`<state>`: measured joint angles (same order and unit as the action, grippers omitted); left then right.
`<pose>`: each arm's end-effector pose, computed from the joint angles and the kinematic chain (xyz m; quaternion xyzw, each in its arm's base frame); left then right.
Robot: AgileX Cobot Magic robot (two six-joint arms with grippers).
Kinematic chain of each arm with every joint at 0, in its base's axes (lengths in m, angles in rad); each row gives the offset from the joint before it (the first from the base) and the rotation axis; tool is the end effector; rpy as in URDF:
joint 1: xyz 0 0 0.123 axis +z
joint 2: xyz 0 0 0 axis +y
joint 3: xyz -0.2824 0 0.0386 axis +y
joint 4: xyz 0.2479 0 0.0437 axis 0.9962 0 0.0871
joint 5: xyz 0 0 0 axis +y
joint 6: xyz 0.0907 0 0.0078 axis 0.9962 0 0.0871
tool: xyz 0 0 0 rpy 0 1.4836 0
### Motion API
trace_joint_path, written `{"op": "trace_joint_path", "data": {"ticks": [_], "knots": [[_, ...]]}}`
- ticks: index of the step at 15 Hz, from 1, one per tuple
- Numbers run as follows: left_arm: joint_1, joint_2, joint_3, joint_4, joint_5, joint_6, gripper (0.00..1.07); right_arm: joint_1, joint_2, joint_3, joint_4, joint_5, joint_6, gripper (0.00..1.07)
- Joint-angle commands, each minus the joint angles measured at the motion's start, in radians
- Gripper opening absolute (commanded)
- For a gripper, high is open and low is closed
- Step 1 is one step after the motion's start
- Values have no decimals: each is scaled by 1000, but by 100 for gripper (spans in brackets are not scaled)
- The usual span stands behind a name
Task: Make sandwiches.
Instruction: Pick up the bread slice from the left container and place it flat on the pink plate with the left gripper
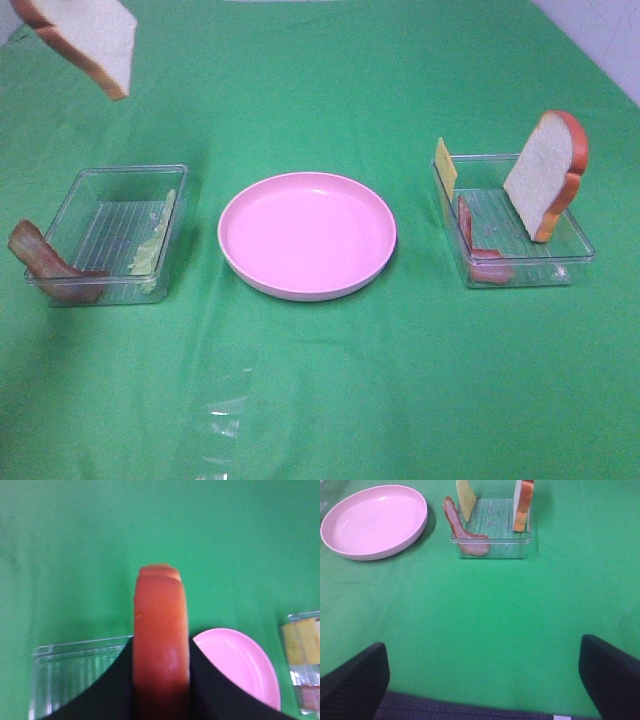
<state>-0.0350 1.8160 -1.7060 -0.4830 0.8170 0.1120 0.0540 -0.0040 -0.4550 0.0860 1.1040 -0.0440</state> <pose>0.4167 -0.0455 0.3435 -0.0237 0.9110 -0.2078 0.3553 -0.0030 0.0068 0.2614 -0.0445 0.8725 0.0454 0.4844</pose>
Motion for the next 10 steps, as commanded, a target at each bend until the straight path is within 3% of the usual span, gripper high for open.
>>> {"op": "trace_joint_path", "data": {"ticks": [1, 4, 10], "knots": [[-89, 10, -3, -102, -65, 21, 8, -6, -24, 4, 4, -7, 0, 99], [-222, 67, -3, -187, -80, 16, 8, -6, -24, 4, 5, -7, 0, 99], [-473, 265, -10, -219, -156, 16, 8, -6, -24, 4, 5, -7, 0, 99]]}}
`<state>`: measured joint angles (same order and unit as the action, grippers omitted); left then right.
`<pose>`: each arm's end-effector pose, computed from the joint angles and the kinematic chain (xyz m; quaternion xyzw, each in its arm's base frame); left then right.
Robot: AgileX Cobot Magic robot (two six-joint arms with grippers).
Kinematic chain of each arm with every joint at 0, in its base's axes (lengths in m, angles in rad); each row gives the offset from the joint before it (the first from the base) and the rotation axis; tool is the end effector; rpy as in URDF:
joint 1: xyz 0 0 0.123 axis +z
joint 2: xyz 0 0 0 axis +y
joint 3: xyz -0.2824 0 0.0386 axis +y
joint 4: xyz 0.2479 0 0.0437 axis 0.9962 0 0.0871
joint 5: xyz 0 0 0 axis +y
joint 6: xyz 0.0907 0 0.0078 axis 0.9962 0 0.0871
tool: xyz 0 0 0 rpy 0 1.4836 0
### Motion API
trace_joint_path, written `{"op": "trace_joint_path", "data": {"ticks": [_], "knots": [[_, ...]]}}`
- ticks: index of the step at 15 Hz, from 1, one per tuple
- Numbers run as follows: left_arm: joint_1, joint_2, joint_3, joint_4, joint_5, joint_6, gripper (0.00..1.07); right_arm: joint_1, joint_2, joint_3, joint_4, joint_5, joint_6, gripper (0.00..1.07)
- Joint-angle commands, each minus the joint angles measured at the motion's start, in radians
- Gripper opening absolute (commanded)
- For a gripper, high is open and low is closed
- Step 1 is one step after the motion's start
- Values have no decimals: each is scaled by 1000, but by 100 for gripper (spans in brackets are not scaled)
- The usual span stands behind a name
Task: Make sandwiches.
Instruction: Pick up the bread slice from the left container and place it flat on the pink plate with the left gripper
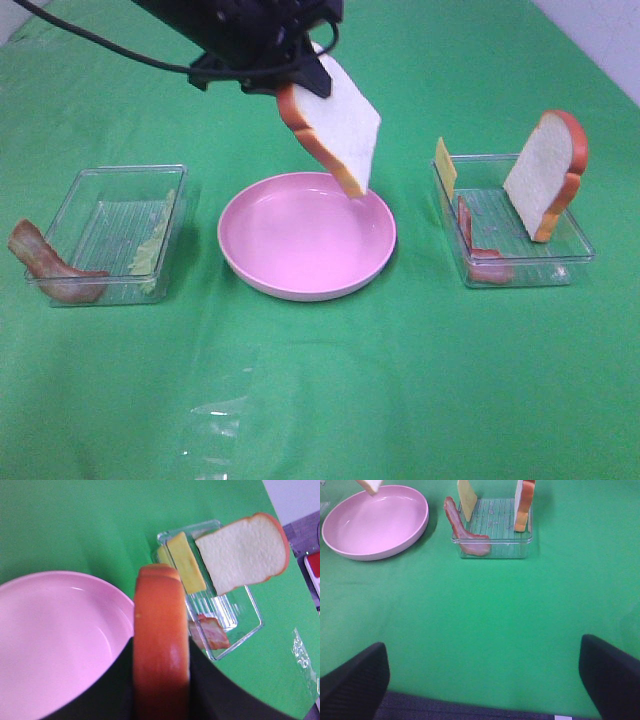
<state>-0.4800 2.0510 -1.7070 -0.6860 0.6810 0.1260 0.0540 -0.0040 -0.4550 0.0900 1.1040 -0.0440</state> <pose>0.4000 -0.2492 0.2523 0.0929 0.9086 -0.3297 0.2388 -0.0031 0.0072 0.2615 -0.0446 0.8724 0.0474 0.4844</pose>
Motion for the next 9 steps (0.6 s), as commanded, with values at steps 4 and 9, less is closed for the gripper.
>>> {"op": "trace_joint_path", "data": {"ticks": [4, 9], "knots": [[-37, 88, -9, -11, 6, -10, 9, -6, -24, 4, 0, -7, 0, 99], [-37, 98, -9, 177, 27, -205, 9, -6, -24, 4, 1, -7, 0, 99]]}}
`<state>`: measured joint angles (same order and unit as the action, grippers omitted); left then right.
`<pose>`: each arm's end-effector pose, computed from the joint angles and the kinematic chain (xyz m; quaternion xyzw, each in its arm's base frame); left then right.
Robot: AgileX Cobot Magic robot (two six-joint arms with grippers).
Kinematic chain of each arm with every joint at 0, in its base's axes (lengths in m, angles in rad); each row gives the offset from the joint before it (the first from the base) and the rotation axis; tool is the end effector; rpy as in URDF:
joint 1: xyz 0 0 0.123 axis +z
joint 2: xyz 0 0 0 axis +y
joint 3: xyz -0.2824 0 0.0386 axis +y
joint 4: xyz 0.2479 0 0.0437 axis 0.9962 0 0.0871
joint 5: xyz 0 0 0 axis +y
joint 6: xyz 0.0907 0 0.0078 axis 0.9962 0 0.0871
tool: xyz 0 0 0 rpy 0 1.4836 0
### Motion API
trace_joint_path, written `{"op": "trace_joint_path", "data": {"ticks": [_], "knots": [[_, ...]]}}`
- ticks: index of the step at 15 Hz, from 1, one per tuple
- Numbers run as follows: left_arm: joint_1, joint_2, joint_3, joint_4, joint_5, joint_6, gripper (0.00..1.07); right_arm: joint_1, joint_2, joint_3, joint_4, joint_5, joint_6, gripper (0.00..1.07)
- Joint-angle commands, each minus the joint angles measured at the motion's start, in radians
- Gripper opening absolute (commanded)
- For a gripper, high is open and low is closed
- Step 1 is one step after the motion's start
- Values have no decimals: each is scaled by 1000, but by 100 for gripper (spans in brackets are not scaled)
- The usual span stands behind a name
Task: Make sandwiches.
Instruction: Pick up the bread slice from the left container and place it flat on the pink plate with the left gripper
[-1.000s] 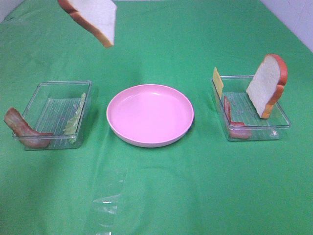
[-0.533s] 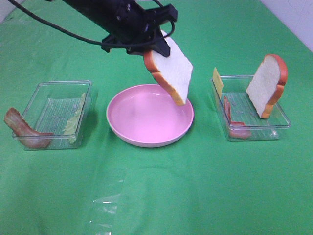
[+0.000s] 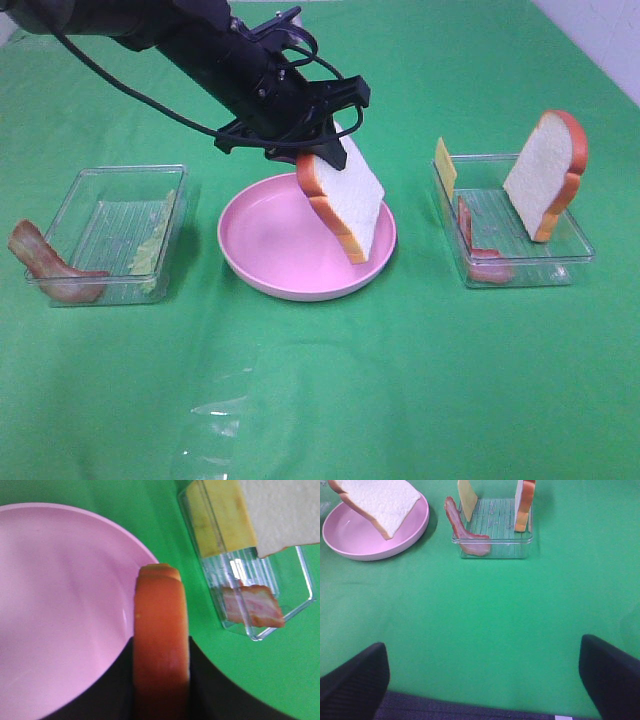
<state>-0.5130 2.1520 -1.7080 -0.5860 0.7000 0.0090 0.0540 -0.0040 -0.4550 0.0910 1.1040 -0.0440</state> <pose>0.4005 -0.2629 0.2007 0.0782 0.9375 -0.2893 0.1768 -0.0031 0.0072 0.2615 -0.0446 0.8724 0.0479 0.4844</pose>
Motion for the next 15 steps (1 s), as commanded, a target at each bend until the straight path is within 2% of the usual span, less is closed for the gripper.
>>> {"op": "trace_joint_path", "data": {"ticks": [1, 2, 6, 8, 12, 14, 15], "knots": [[-4, -3, -8, 133, 12, -147, 9, -6, -24, 4, 0, -7, 0, 99], [-4, -3, -8, 167, 6, -182, 9, -6, -24, 4, 0, -7, 0, 99], [-4, 15, -8, 136, -29, -181, 9, -6, -24, 4, 0, -7, 0, 99], [-4, 38, -8, 101, -27, -167, 9, -6, -24, 4, 2, -7, -1, 99], [-4, 79, -8, 29, -41, -97, 9, -6, -24, 4, 2, -7, -1, 99], [-4, 79, -8, 34, -39, -99, 10, -6, -24, 4, 2, -7, -1, 99], [-4, 78, -8, 44, -32, -103, 15, -6, -24, 4, 2, -7, -1, 99]]}}
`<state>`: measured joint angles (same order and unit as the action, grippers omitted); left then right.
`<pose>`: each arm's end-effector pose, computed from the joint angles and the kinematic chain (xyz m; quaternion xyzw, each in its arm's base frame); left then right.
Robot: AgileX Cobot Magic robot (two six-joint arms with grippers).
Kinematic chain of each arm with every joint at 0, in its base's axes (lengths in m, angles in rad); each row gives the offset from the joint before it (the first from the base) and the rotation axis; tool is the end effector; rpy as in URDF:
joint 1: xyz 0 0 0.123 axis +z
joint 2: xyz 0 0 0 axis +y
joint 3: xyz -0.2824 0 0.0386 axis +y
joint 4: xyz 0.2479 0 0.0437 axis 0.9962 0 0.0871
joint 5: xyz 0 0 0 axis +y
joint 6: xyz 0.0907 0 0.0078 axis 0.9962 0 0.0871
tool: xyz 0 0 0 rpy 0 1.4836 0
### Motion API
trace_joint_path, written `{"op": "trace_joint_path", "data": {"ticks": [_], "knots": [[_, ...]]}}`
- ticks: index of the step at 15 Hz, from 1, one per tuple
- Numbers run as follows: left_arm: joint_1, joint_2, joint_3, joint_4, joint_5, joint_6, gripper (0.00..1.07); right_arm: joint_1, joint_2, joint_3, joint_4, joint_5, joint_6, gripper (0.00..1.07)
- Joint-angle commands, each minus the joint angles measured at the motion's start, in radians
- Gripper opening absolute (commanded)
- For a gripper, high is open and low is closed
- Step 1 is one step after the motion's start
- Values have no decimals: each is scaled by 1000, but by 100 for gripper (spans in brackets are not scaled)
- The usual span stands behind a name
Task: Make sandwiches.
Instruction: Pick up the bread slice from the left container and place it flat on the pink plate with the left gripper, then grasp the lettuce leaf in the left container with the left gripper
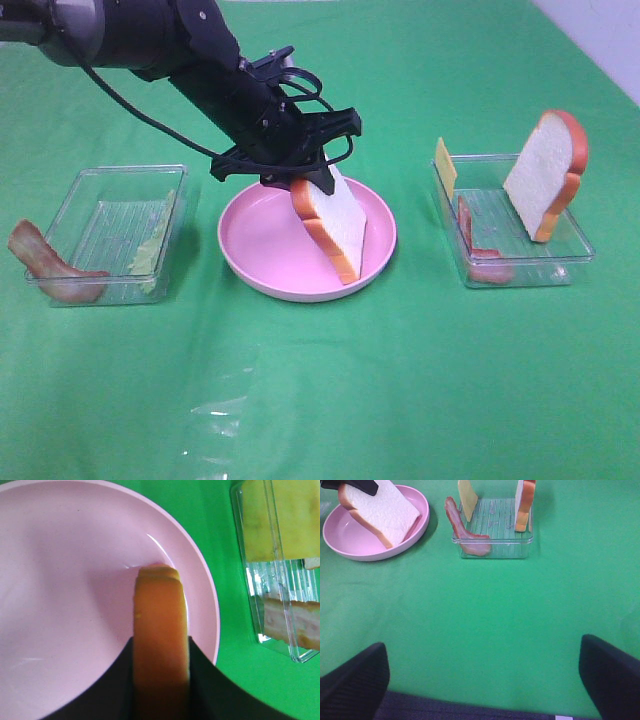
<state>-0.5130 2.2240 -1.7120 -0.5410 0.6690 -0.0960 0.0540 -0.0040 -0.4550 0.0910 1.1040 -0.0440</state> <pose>0.4081 -0.2633 0.1669 0.0329 0.9501 -0.2691 0.1541 -0.0031 0.0072 0.2615 -0.0446 0.8724 0.0479 0.4844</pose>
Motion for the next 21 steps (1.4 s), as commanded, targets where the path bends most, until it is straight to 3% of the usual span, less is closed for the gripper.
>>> {"op": "trace_joint_path", "data": {"ticks": [1, 2, 3, 4, 5, 7, 11, 16, 21], "knots": [[-4, 5, -4, 23, 9, -7, 28, -6, -24, 4, 2, -7, -1, 99], [-4, 0, -4, 45, 19, -18, 47, -6, -24, 4, 2, -7, -1, 99], [-4, -1, -4, 70, 25, -20, 74, -6, -24, 4, 2, -7, -1, 99], [-4, -2, -9, 76, 33, -20, 85, -6, -24, 4, 2, -7, -1, 99], [-4, -1, -17, 90, 47, -20, 102, -6, -24, 4, 2, -7, -1, 99], [-4, -1, -62, 145, 89, -24, 102, -6, -24, 4, 1, -7, -1, 99], [-4, -1, -170, 333, 253, -110, 102, -6, -24, 4, 1, -7, -1, 99], [10, -17, -504, 613, 651, -108, 102, -6, -24, 4, 1, -7, -1, 99], [98, -94, -443, 541, 650, -110, 102, -6, -24, 4, 2, -7, -1, 99]]}}
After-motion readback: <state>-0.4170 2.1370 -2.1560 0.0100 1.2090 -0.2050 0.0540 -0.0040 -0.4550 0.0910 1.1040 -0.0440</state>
